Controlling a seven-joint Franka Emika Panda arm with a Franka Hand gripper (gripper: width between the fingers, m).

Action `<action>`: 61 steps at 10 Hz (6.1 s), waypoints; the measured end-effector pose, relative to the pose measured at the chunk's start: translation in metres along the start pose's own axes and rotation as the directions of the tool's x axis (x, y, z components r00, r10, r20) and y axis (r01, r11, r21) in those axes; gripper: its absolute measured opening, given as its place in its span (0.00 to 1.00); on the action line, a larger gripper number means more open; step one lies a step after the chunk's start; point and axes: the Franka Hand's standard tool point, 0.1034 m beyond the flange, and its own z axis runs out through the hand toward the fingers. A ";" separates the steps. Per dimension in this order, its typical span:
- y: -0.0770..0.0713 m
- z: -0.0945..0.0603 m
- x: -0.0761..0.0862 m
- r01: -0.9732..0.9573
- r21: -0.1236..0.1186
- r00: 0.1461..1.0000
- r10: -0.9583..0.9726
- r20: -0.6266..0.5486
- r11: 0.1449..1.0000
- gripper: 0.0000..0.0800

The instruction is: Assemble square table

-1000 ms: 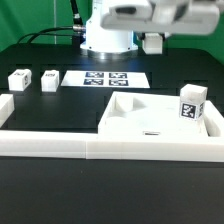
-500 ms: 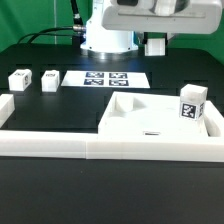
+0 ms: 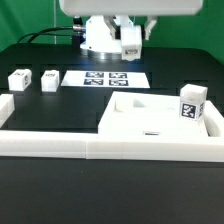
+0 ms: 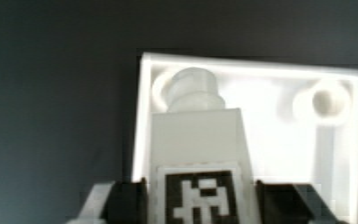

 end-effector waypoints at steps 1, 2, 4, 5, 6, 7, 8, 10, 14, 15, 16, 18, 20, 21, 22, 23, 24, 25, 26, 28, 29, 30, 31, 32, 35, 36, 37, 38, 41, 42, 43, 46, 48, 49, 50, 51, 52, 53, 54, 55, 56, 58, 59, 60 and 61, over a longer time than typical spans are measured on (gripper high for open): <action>-0.001 0.002 0.004 0.002 -0.002 0.997 -0.002 -0.077 1.000 0.36; 0.000 0.004 0.003 0.002 -0.003 0.993 -0.002 -0.117 1.000 0.36; 0.001 0.003 0.010 0.001 -0.010 0.965 -0.003 -0.262 1.000 0.36; 0.004 0.003 0.015 0.002 -0.011 0.954 -0.005 -0.300 1.000 0.36; 0.012 0.003 0.034 -0.005 -0.002 0.925 0.004 -0.379 1.000 0.36; 0.019 0.007 0.049 -0.021 -0.001 0.902 0.018 -0.430 1.000 0.36; 0.023 0.006 0.061 -0.038 0.004 0.869 0.035 -0.494 0.999 0.36; 0.023 0.005 0.067 -0.074 -0.004 0.772 0.055 -0.633 0.997 0.36; 0.025 0.010 0.063 -0.076 -0.023 0.748 0.042 -0.662 0.997 0.36; 0.024 0.011 0.063 -0.075 -0.023 0.748 0.041 -0.663 0.997 0.36; 0.021 0.014 0.061 -0.070 -0.024 0.749 0.036 -0.661 0.997 0.36; 0.025 0.018 0.063 -0.070 -0.031 0.745 0.031 -0.667 0.997 0.36; 0.027 0.037 0.066 -0.074 -0.054 0.739 0.018 -0.673 0.996 0.36; 0.027 0.043 0.066 -0.082 -0.055 0.738 0.023 -0.675 0.995 0.36; 0.026 0.049 0.066 -0.082 -0.056 0.741 0.023 -0.671 0.995 0.36; 0.021 0.052 0.066 -0.083 -0.052 0.740 0.026 -0.672 0.995 0.36; 0.019 0.056 0.066 -0.081 -0.053 0.743 0.025 -0.668 0.995 0.36; 0.017 0.055 0.066 -0.083 -0.049 0.742 0.029 -0.670 0.995 0.36; 0.014 0.054 0.066 -0.080 -0.048 0.741 0.027 -0.671 0.996 0.36; 0.013 0.057 0.065 -0.078 -0.051 0.743 0.024 -0.668 0.996 0.36; 0.014 0.061 0.065 -0.079 -0.055 0.745 0.023 -0.666 0.995 0.36; 0.015 0.064 0.065 -0.080 -0.057 0.748 0.022 -0.663 0.995 0.36; 0.015 0.065 0.064 -0.079 -0.057 0.750 0.022 -0.661 0.995 0.36; 0.014 0.068 0.063 -0.077 -0.059 0.753 0.020 -0.658 0.995 0.36; 0.007 0.073 0.064 -0.066 -0.069 0.747 0.003 -0.664 0.995 0.36; 0.006 0.074 0.065 -0.067 -0.075 0.736 -0.002 -0.677 0.995 0.36; 0.006 0.074 0.067 -0.077 -0.077 0.713 0.001 -0.701 0.994 0.36; 0.008 0.074 0.070 -0.083 -0.088 0.688 -0.007 -0.726 0.993 0.36; 0.012 0.075 0.071 -0.089 -0.099 0.668 -0.015 -0.744 0.991 0.36; 0.012 0.075 0.071 -0.089 -0.099 0.668 -0.015 -0.744 0.991 0.47; 0.012 0.076 0.071 -0.089 -0.099 0.668 -0.015 -0.744 0.991 0.65; 0.012 0.076 0.071 -0.089 -0.099 0.668 -0.015 -0.744 0.991 0.80; 0.012 0.076 0.071 -0.089 -0.099 0.668 -0.015 -0.744 0.991 0.81; 0.012 0.076 0.071 -0.089 -0.099 0.668 -0.015 -0.744 0.991 0.81; 0.012 0.076 0.071 -0.089 -0.099 0.668 -0.015 -0.744 0.991 0.81; 0.012 0.076 0.071 -0.089 -0.099 0.668 -0.015 -0.744 0.991 0.81; 0.012 0.076 0.071 -0.089 -0.099 0.668 -0.015 -0.744 0.991 0.81; 0.013 0.075 0.072 -0.089 -0.097 0.674 -0.012 -0.739 0.991 0.81; 0.017 0.069 0.072 -0.094 -0.074 0.701 0.014 -0.713 0.993 0.81; 0.015 0.063 0.069 -0.093 -0.051 0.728 0.033 -0.684 0.994 0.81; 0.011 0.061 0.068 -0.087 -0.024 0.777 0.052 -0.628 0.996 0.81; 0.016 0.058 0.072 -0.094 -0.002 0.805 0.075 -0.588 0.996 0.81; 0.012 0.062 0.070 -0.094 0.027 0.860 0.095 -0.501 0.995 0.81; 0.008 0.061 0.072 -0.095 0.047 0.899 0.106 -0.425 0.994 0.81; 0.008 0.062 0.074 -0.107 0.060 0.917 0.122 -0.379 0.992 0.81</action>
Offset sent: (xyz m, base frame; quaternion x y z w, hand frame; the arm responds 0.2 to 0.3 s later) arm 0.0000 0.0000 0.0000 0.0000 0.1938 0.0000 0.9810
